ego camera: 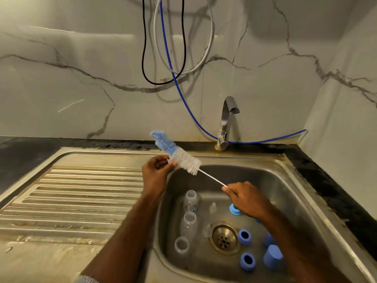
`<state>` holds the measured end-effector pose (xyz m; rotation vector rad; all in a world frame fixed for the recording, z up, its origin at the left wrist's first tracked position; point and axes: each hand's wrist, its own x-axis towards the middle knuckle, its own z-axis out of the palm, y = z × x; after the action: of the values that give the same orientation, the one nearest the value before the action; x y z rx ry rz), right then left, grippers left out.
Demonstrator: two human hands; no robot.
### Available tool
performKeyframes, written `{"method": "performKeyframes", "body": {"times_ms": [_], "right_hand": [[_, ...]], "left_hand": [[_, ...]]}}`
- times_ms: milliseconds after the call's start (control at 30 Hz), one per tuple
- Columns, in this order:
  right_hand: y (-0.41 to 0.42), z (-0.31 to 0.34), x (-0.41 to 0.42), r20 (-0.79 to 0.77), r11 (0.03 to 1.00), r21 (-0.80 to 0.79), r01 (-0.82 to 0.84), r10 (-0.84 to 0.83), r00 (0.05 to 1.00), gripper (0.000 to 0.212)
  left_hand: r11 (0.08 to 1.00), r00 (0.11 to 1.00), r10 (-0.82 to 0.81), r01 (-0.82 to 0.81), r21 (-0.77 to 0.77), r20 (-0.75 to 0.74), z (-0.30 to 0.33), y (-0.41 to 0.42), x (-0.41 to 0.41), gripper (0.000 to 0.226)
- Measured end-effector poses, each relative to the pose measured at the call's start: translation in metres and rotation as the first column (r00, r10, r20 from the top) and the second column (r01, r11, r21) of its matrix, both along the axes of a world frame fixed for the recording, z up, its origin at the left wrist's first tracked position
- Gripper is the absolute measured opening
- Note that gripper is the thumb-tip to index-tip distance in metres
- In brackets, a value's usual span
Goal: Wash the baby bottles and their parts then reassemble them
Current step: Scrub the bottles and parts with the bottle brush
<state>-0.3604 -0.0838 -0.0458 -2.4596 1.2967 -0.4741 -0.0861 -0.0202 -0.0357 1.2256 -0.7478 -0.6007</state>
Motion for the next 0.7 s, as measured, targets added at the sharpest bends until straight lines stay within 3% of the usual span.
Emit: {"method": "performKeyframes", "body": {"times_ms": [133, 200, 300, 467, 533, 633, 700], "right_hand": [[0.003, 0.003, 0.001, -0.053, 0.996, -0.084, -0.04, 0.036, 0.998, 0.047], [0.006, 0.003, 0.007, -0.078, 0.987, -0.146, -0.059, 0.047, 0.996, 0.045], [0.003, 0.007, 0.002, -0.07, 0.98, -0.198, -0.016, 0.002, 0.998, 0.04], [-0.007, 0.014, -0.016, -0.049, 0.994, -0.101, 0.049, -0.054, 0.997, 0.04], [-0.005, 0.015, -0.013, -0.054, 0.992, -0.124, 0.032, -0.039, 0.998, 0.04], [0.0, 0.012, -0.002, -0.089, 0.977, -0.215, -0.002, -0.018, 0.996, 0.041], [-0.001, 0.011, -0.001, -0.072, 0.974, -0.226, 0.0, -0.017, 0.997, 0.04]], "left_hand": [[0.971, 0.954, -0.238, 0.226, 0.081, 0.184, -0.004, 0.003, -0.006, 0.023], [0.952, 0.929, -0.305, 0.296, 0.074, 0.209, -0.005, 0.001, -0.011, 0.026], [0.924, 0.919, -0.383, 0.379, 0.052, 0.09, -0.001, 0.002, -0.008, 0.03], [0.929, 0.897, -0.371, 0.357, -0.103, -0.238, 0.004, 0.003, 0.004, 0.034], [0.918, 0.902, -0.396, 0.391, -0.063, -0.17, 0.004, 0.004, 0.004, 0.034], [0.88, 0.877, -0.476, 0.475, 0.035, 0.071, -0.001, 0.003, -0.007, 0.035], [0.889, 0.888, -0.458, 0.458, 0.014, 0.031, 0.001, 0.003, -0.009, 0.034]]}}
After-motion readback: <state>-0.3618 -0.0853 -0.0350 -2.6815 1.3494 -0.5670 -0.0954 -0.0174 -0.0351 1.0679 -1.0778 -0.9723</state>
